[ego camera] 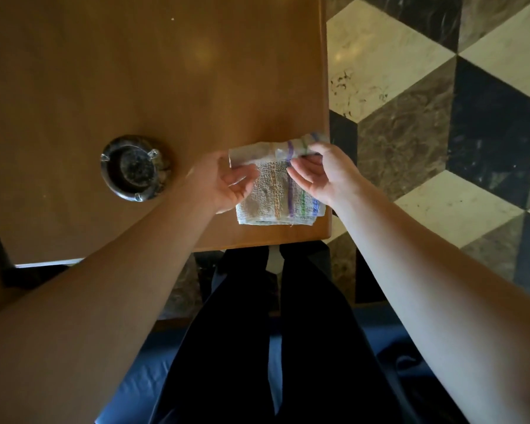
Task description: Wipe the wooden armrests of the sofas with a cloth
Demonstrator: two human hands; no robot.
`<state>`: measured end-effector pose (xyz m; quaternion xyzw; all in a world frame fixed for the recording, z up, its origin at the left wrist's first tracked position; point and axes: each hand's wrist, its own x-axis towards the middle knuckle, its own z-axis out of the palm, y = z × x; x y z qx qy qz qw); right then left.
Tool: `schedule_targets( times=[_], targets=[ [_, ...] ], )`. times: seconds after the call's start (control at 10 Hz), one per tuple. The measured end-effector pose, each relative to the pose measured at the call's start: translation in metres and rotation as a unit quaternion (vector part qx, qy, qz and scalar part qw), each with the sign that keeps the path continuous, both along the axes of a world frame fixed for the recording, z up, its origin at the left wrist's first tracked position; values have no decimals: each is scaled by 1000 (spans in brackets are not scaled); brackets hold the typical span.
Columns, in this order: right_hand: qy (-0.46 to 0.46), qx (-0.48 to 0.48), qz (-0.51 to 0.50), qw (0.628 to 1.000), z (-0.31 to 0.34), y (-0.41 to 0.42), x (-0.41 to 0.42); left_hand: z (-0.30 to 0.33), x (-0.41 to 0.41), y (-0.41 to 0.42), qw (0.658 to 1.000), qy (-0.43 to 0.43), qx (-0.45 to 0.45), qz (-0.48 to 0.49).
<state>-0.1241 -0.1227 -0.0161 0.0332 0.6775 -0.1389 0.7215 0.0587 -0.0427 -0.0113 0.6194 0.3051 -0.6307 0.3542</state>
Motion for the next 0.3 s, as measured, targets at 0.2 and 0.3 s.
schedule_targets(
  times=[0.2,0.3],
  targets=[
    [-15,-17,0,1000,21,-33,19,12,18,-25,995,-34,-23,-95],
    [-16,-27,39,999,47,-43,30,42,21,-39,964,-120,-34,-236]
  ],
)
